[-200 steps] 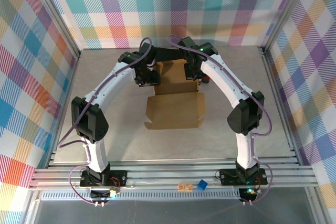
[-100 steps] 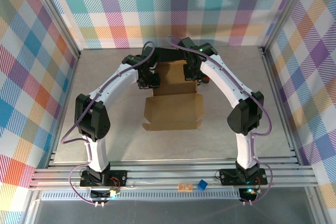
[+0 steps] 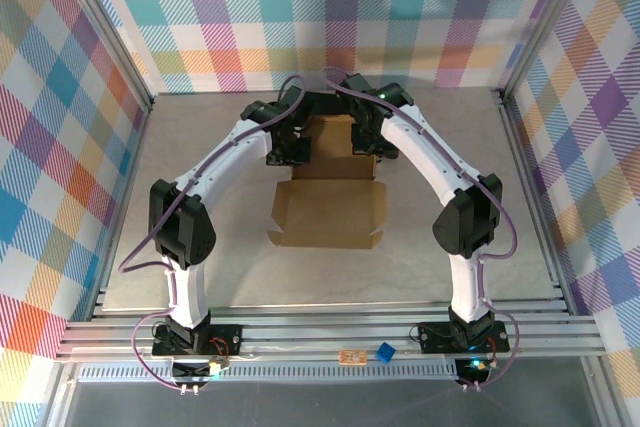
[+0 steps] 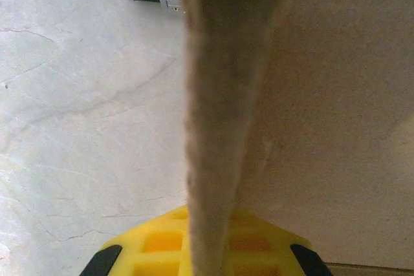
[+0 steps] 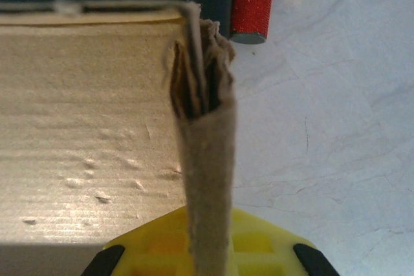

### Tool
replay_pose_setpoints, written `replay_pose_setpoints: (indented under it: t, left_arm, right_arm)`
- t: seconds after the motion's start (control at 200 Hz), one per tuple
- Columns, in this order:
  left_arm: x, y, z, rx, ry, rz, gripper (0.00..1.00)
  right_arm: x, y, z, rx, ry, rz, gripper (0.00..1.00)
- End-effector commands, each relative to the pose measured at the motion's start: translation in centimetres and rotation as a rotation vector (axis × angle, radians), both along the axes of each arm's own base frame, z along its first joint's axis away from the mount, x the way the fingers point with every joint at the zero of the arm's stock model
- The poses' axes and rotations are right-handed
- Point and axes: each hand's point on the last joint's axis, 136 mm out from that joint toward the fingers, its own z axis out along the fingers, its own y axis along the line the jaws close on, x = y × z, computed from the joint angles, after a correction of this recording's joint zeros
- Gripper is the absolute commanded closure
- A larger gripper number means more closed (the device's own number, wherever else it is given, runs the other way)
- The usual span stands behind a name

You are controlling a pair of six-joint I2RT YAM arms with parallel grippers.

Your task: Fold the paper box

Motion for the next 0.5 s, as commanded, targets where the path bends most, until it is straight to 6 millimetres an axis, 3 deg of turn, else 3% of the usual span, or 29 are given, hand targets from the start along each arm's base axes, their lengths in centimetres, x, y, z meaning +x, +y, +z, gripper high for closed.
replay_pose_setpoints:
  t: [0.0, 0.12, 0.205, 0.315, 0.42, 0.495]
  left_arm:
    - [0.1, 2.3, 0.3, 0.107, -0.004, 0.035, 1.00]
    - [0.0, 2.0, 0.4, 0.102, 0.002, 0.011, 1.00]
    - [-0.1, 1.6, 0.5, 0.091, 0.007, -0.034, 1.00]
    - [-0.4, 1.1, 0.3, 0.097, 0.034, -0.107, 1.00]
    - [-0.6, 1.3, 0.0, 0.123, 0.055, -0.143, 1.00]
    - [-0.8, 1.3, -0.2, 0.133, 0.066, -0.169, 1.00]
  right_arm:
    - [-1.5, -1.7, 0.3, -0.018, 0.018, -0.080, 1.00]
    - [-1.5, -0.6, 0.9, 0.048, 0.022, -0.052, 0.99]
    - [-1.4, 0.9, 2.3, 0.117, 0.007, 0.023, 0.67]
    - [-1.3, 2.0, 5.4, 0.177, -0.088, 0.168, 0.47]
    - [-2.2, 3.7, 8.9, 0.263, -0.226, 0.397, 0.41]
    - [-3.0, 4.2, 10.3, 0.274, -0.307, 0.534, 0.40]
